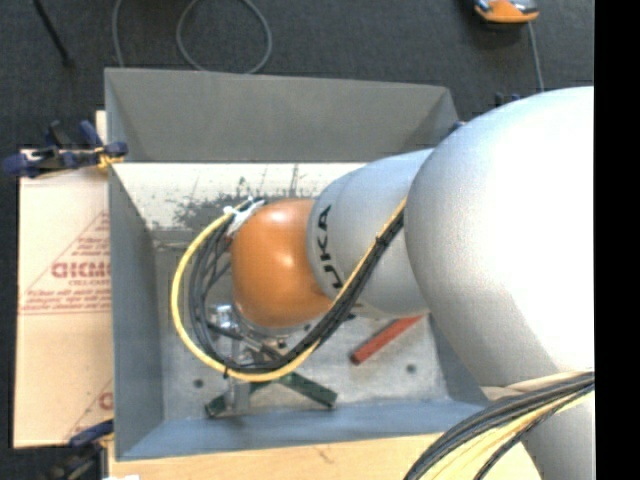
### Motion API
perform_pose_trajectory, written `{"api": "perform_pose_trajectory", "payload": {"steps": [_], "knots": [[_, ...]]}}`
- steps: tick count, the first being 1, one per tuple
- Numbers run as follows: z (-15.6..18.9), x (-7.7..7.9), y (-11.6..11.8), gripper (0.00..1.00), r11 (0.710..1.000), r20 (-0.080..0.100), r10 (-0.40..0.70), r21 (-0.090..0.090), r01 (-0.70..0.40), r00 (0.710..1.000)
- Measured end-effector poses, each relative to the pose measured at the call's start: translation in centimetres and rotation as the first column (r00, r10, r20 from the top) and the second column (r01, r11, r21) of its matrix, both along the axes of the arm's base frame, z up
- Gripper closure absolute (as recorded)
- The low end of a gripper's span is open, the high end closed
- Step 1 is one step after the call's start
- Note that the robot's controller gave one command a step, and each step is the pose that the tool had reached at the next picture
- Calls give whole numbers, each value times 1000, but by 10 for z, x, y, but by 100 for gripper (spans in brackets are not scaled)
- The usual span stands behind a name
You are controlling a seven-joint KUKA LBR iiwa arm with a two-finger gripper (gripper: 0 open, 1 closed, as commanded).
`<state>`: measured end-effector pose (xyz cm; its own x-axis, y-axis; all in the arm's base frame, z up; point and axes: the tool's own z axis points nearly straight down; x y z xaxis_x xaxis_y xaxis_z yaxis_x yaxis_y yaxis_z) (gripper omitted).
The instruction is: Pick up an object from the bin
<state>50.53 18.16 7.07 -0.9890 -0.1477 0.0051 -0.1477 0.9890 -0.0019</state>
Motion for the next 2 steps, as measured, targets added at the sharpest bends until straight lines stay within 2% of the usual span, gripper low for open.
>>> {"api": "perform_pose_trajectory", "payload": {"steps": [1,2], "knots": [[4,-25,-42,0,984,31,180,5,-180,983],[1,-30,-41,100,984,13,178,6,-178,984]]}}
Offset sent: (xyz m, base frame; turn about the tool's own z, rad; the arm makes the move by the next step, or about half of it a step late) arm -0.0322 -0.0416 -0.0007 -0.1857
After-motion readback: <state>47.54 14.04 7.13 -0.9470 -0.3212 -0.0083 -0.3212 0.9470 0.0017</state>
